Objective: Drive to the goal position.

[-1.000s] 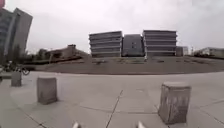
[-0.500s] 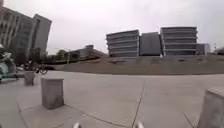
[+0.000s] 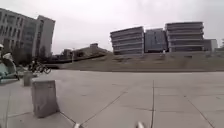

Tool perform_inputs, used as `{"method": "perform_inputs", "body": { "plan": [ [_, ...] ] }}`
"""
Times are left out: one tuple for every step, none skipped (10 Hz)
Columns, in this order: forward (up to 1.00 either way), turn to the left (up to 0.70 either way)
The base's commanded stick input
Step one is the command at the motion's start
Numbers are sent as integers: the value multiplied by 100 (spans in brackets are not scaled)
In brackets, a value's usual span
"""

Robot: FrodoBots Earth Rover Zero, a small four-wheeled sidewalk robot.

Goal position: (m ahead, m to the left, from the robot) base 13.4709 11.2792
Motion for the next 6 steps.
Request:
{"method": "perform_inputs", "body": {
  "plan": [
    [85,0],
    [85,0],
    [85,0],
    [85,0],
    [85,0],
    [85,0]
  ]
}}
